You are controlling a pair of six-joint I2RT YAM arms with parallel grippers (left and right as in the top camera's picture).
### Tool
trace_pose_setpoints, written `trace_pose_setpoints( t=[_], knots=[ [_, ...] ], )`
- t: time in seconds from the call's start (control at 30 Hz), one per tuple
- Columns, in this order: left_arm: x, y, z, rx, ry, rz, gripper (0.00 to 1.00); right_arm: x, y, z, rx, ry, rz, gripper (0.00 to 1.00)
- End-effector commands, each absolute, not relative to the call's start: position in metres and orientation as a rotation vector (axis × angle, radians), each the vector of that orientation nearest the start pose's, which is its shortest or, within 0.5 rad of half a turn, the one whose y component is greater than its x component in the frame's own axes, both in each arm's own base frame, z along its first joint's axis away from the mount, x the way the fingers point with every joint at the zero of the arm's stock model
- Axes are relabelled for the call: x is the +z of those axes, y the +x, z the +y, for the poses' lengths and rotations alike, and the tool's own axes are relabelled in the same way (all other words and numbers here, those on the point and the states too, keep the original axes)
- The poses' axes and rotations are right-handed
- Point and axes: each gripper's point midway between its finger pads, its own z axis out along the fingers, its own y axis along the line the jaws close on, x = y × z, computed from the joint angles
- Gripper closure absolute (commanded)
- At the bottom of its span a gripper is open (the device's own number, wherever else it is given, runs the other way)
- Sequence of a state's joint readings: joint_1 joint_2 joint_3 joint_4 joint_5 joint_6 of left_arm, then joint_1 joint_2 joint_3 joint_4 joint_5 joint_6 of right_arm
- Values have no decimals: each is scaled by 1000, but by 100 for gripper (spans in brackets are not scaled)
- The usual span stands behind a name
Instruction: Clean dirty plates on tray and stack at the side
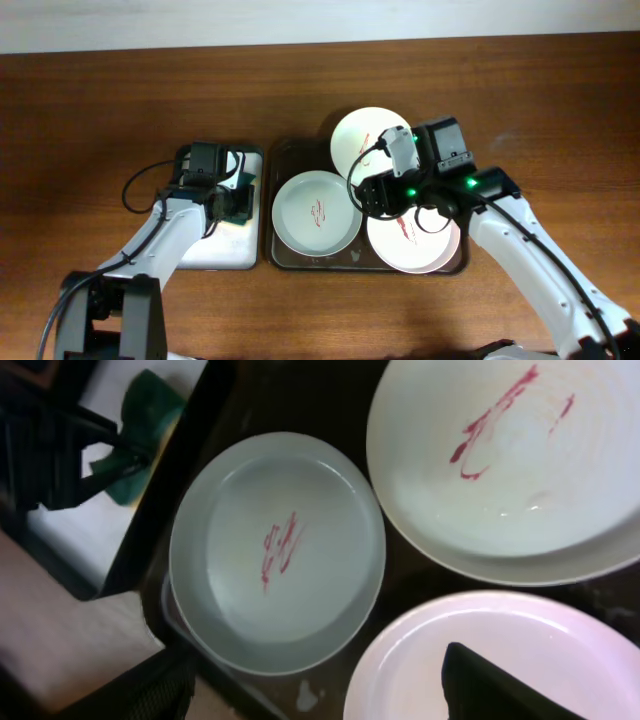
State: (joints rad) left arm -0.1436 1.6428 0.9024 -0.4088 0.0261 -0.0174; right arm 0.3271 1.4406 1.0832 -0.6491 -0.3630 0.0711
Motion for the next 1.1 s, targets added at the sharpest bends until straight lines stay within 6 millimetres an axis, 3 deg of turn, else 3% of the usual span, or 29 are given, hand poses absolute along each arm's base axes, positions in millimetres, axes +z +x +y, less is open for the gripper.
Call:
trace_pose_setpoints(
  t=[0.0, 0.07, 0.2, 0.3, 0.47, 0.53, 0.67, 0.77, 1.0, 1.07],
  knots=[
    [24, 360, -56, -69, 187, 2731, 71, 144, 333, 178, 598, -478, 2550, 21],
    [20, 359, -55, -68, 189, 2745, 85, 134, 335, 179, 596, -476, 2575, 21],
    [19, 356, -55, -67, 189, 2757, 100, 110, 335, 182, 604, -480, 2643, 25],
    [20, 353, -54, -67, 185, 2768, 100, 92, 330, 191, 608, -513, 2689, 25],
    [76, 357, -55, -93, 104, 2673, 100, 68, 330, 201, 606, -525, 2734, 36],
    [83, 351, -55, -109, 59, 2674, 100, 61, 332, 201, 605, -514, 2746, 41],
    [83, 342, -60, -167, 46, 2705, 100, 42, 337, 208, 574, -525, 2755, 53],
    [83, 341, -65, -206, 39, 2707, 100, 34, 349, 200, 435, -443, 2759, 55],
    [83, 342, -65, -206, 39, 2706, 100, 30, 354, 200, 424, -428, 2747, 61],
    [83, 342, -65, -207, 40, 2704, 100, 19, 349, 204, 452, -437, 2782, 75]
  ],
)
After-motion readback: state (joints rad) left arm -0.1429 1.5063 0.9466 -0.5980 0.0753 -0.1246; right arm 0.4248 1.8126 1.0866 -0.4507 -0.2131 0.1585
